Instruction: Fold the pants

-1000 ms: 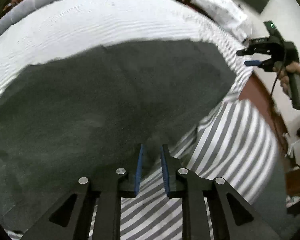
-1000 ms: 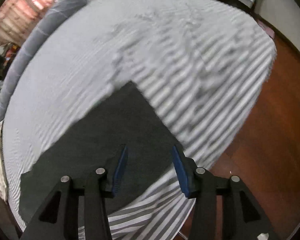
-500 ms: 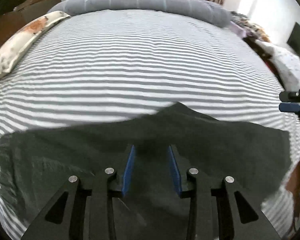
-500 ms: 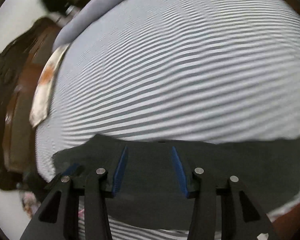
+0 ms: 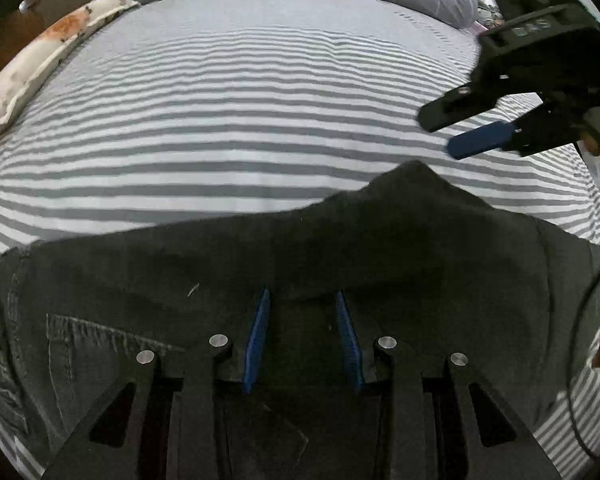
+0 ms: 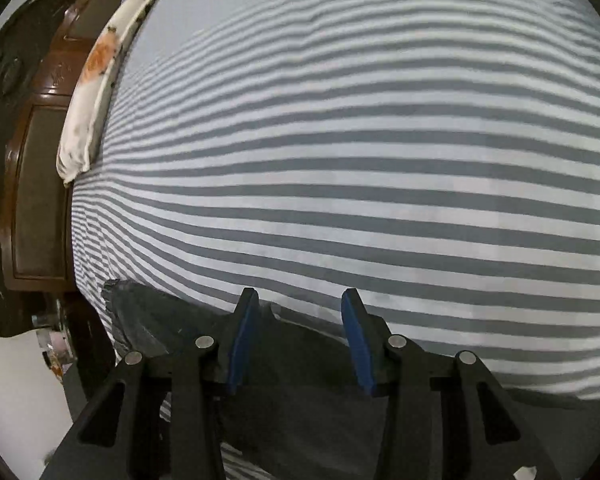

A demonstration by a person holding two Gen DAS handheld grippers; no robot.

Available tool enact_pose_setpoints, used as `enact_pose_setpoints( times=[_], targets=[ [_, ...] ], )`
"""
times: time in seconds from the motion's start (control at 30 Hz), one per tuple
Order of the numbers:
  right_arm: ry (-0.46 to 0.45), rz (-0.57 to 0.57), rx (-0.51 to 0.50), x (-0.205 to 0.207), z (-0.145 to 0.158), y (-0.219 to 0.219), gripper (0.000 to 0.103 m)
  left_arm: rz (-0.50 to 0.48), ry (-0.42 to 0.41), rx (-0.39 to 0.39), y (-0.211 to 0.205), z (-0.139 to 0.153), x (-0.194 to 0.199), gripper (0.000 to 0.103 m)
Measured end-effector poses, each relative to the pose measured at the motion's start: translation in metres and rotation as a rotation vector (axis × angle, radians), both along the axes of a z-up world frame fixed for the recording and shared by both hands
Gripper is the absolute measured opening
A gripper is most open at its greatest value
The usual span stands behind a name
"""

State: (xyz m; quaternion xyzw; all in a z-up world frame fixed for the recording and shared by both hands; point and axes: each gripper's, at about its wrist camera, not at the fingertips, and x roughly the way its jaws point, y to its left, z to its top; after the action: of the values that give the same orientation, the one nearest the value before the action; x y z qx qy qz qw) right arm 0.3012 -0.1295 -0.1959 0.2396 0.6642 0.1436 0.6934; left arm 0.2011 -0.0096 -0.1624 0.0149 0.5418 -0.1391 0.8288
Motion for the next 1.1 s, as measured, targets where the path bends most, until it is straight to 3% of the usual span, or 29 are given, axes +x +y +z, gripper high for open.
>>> enact_pose_setpoints(
  times=[0.3,0.53,0.67,0.9,1.0,1.1],
  targets=[
    [0.065,0.140,0.128,-0.041,-0.007,0.016,0.040,0.006,0.038,-0.029,0.013,0.000,-0.004,0.036],
    [0.082,0.263,0.151,-0.072,-0.019,0.033,0.041,0.013,0.046,-0.027,0.014,0.000,-0.005,0.035],
    [0.066,0.277,0.206,-0.072,-0.023,0.038,0.044,0.013,0.046,-0.029,0.009,-0.002,-0.001,0.036],
    [0.029,0.334,0.406,-0.085,-0.013,0.048,0.045,0.011,0.039,-0.035,0.012,-0.003,-0.004,0.035],
    [-0.007,0.326,0.367,-0.091,-0.013,0.051,0.045,0.011,0.034,-0.036,0.017,-0.003,-0.007,0.035],
    [0.003,0.237,0.373,-0.084,-0.024,0.041,0.045,0.011,0.030,-0.035,0.018,-0.004,-0.009,0.035]
  ],
)
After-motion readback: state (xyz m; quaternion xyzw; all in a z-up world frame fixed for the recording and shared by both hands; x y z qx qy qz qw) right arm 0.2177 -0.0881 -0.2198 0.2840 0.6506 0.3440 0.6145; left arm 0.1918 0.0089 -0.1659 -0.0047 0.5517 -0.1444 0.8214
